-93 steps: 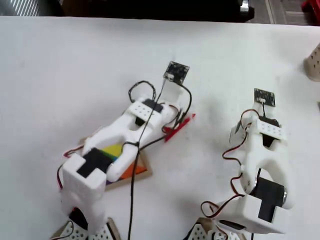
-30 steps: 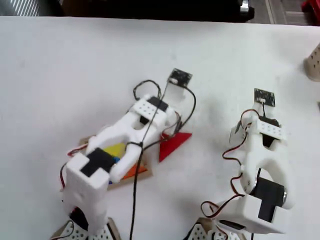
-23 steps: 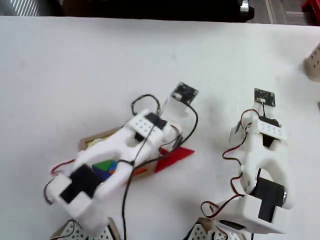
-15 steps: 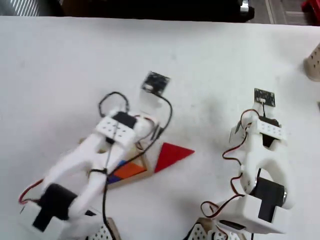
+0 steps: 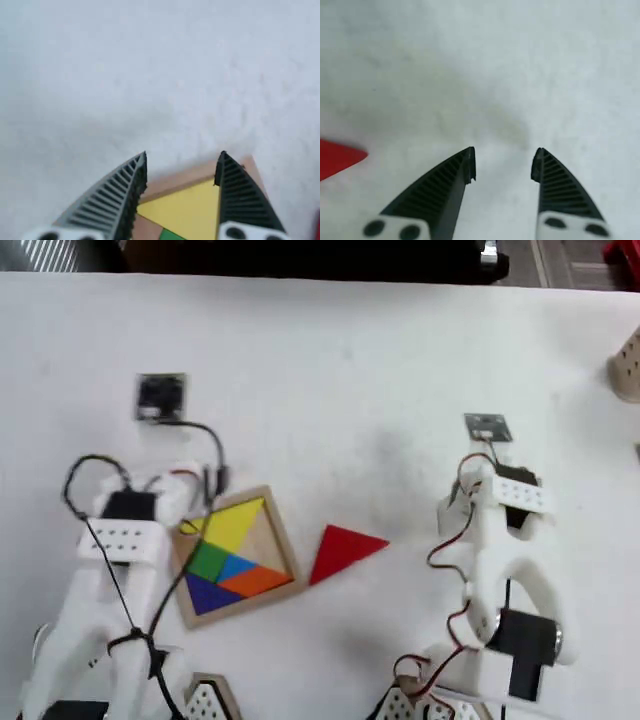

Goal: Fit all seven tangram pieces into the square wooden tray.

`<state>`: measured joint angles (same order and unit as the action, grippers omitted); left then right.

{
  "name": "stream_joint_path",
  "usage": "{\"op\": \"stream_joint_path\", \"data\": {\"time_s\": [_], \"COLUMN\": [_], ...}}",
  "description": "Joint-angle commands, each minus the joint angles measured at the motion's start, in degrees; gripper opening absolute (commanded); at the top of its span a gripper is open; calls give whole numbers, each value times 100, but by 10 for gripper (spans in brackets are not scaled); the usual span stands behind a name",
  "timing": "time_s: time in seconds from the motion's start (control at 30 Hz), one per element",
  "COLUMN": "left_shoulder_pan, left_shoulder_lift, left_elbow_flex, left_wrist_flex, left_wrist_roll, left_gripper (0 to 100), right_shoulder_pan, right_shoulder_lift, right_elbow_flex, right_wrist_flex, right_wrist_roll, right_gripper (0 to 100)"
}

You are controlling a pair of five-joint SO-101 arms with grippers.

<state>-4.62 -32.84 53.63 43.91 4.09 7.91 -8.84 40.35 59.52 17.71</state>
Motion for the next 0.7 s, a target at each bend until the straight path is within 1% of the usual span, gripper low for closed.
{"op": "stream_joint_path", "data": {"time_s": [0.0, 0.1, 0.23, 0.37, 0.43, 0.53, 0.67], "left_shoulder_pan": [-769, -1051, -1596, -1868, -1921, -1947, -1947], "left_shoulder_lift": [101, 725, 1701, 2431, 2651, 2844, 2888], "left_elbow_flex": [-105, -571, -1257, -1776, -1952, -2119, -2136], "left_wrist_flex": [-598, -607, -624, -615, -615, -598, -607], "left_wrist_roll": [-9, 114, 756, 1213, 1266, 1284, 1284], "left_gripper": [229, 229, 229, 229, 229, 229, 229], "right_shoulder_pan": [-954, -1815, -2809, -3574, -3793, -3925, -3934], "right_shoulder_lift": [-910, -1525, -1991, -1903, -1727, -1402, -1024], "right_elbow_flex": [-167, -158, -44, 563, 958, 1152, 1134], "right_wrist_flex": [620, 840, 822, 347, -84, -347, -549], "right_wrist_roll": [132, 132, 88, 79, 123, 149, 774], "right_gripper": [190, 190, 190, 194, 197, 252, 355]}}
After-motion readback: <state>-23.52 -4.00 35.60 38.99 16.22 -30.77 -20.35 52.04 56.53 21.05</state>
